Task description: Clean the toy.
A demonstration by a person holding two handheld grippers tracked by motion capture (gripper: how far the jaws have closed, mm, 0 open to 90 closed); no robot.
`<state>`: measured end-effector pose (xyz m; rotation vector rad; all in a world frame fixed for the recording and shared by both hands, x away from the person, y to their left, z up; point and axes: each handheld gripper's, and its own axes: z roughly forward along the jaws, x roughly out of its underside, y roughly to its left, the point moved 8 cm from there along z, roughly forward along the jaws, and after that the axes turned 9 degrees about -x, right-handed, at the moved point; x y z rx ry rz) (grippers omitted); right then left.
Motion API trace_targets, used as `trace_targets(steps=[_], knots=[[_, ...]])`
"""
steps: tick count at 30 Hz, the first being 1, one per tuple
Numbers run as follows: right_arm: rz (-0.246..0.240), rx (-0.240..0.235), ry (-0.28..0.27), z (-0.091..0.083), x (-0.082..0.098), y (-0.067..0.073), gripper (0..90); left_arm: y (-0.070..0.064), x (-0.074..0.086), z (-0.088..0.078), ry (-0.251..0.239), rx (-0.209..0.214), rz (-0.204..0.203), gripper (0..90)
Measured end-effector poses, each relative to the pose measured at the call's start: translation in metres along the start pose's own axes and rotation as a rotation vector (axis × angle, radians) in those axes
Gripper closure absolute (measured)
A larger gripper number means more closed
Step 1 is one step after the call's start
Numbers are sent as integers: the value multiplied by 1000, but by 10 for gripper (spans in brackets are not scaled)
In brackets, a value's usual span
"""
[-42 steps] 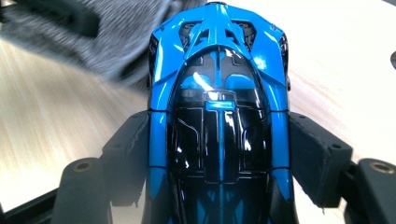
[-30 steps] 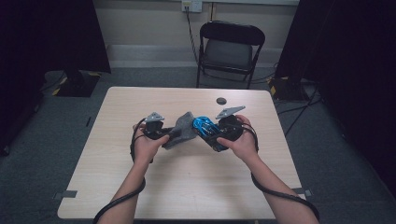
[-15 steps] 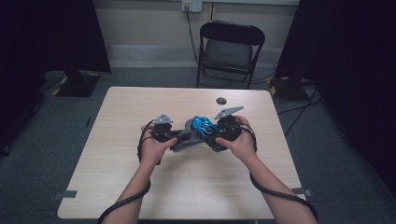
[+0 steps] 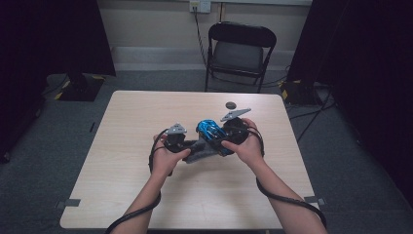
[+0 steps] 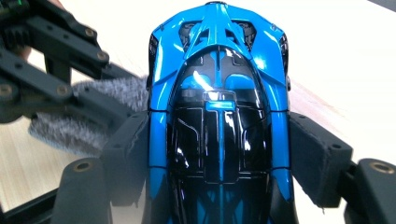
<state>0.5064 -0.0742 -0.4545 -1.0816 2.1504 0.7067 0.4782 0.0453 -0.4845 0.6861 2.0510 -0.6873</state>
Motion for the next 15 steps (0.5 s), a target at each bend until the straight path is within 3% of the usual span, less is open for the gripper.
trace_targets(steps=[15], knots=[[42, 13, -16, 9, -10, -4, 284, -16, 9, 6, 15, 34, 17, 743]])
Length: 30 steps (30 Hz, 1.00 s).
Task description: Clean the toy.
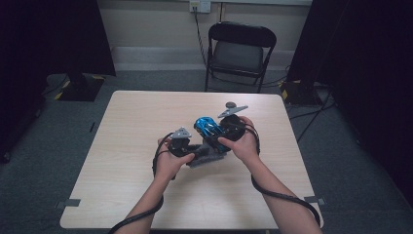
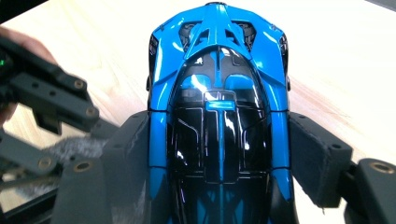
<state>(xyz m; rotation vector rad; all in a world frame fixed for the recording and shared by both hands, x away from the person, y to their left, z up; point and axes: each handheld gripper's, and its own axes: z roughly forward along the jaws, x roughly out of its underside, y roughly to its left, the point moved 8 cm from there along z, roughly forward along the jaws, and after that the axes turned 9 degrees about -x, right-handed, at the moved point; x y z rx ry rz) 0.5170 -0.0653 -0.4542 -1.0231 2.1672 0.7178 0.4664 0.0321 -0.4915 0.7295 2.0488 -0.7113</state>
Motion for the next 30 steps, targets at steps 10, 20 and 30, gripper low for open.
trace_targets(steps=[10, 20, 30], knots=[[16, 7, -6, 1, -2, -1, 284, -26, 12, 8, 47, 65, 43, 743], [24, 9, -28, -5, -5, -6, 284, -46, 15, 14, 82, 131, 90, 742], [28, 19, -42, -23, 0, -15, 284, -3, 11, -5, 68, 11, 55, 741]])
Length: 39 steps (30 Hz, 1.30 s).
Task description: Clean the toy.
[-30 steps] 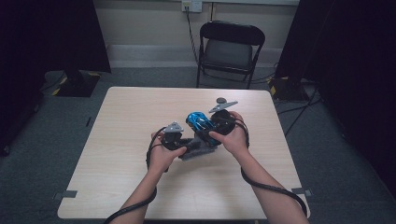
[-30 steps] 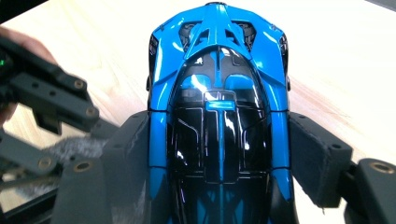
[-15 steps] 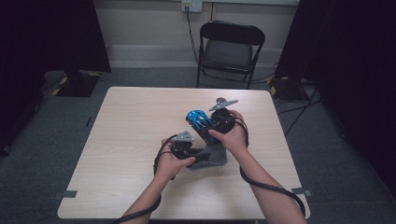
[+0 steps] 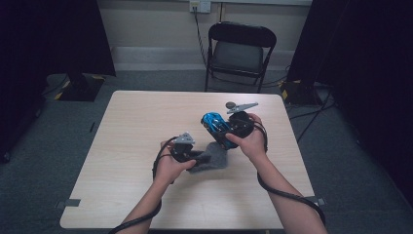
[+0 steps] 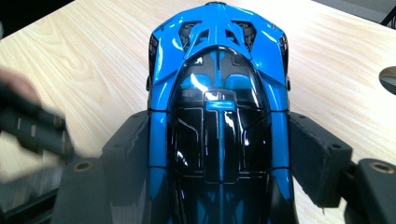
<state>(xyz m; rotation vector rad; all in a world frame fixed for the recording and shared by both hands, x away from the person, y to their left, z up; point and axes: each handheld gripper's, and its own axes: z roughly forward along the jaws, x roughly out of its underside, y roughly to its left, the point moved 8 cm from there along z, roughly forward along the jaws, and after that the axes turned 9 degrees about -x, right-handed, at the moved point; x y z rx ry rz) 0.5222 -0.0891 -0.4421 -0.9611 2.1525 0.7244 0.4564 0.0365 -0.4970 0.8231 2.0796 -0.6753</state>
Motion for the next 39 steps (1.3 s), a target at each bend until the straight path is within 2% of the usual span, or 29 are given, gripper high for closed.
trace_targets(steps=[3, 9, 13, 17, 22, 25, 28, 34, 39], knots=[[-6, -5, 0, -2, 3, 0, 284, 17, -3, -8, -21, -49, -34, 741], [-20, -28, 4, -2, 8, 8, 284, 44, -7, -20, -41, -121, -63, 741], [-37, -41, 12, -1, 11, 14, 284, 56, -12, -25, -79, -147, -91, 740], [-53, -53, 16, 2, 14, 20, 284, 65, -17, -29, -98, -184, -105, 740], [-77, -61, 35, 8, 19, 30, 284, 67, -23, -30, -127, -197, -123, 740], [-79, -62, 39, 12, 23, 31, 284, 64, -25, -30, -137, -177, -131, 740], [-75, -62, 34, 14, 24, 31, 284, 60, -25, -28, -126, -164, -118, 741], [-82, -37, 50, 16, 23, 29, 284, 52, -23, -21, -121, -132, -125, 742], [-68, -42, 38, 16, 20, 29, 284, 43, -22, -14, -106, -109, -102, 742]])
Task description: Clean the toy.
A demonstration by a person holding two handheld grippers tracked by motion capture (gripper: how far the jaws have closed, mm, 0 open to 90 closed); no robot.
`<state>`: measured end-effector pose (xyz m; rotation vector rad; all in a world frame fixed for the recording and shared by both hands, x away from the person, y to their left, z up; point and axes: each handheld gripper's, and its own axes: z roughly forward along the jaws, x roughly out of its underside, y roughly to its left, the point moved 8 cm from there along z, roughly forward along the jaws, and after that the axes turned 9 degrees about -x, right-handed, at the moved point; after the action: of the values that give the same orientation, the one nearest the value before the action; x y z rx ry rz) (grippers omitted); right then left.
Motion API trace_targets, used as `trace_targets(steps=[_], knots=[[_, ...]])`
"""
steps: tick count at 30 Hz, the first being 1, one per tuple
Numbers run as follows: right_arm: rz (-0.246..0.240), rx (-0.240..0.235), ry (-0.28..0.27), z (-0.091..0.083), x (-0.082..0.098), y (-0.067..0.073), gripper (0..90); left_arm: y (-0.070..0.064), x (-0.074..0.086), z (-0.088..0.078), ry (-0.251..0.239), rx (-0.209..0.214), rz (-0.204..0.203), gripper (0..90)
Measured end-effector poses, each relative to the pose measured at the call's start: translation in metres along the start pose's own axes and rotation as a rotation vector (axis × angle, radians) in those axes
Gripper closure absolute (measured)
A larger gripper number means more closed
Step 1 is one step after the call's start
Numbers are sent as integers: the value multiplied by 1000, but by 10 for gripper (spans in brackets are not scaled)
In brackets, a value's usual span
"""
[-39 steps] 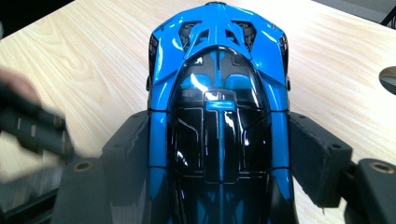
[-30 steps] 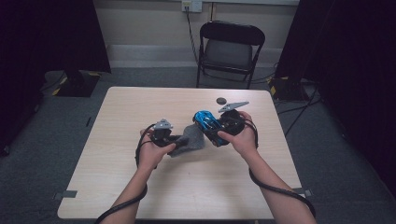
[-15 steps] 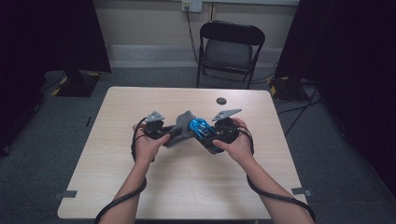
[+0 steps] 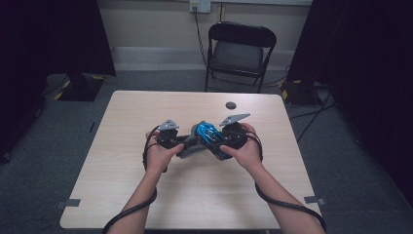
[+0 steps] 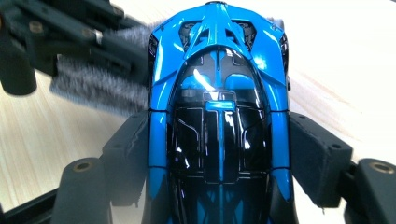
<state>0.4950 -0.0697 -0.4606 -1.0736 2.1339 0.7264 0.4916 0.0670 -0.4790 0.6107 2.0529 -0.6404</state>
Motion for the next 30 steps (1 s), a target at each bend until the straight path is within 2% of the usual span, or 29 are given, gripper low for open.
trace_targets(steps=[21, 25, 30], knots=[[32, 14, -16, 5, -16, -8, 284, -38, 15, 12, 45, 84, 85, 742], [45, 17, -21, 6, -18, -10, 284, -45, 19, 14, 54, 108, 87, 742], [60, 19, -27, 7, -19, -13, 284, -58, 26, 18, 89, 142, 119, 742]])
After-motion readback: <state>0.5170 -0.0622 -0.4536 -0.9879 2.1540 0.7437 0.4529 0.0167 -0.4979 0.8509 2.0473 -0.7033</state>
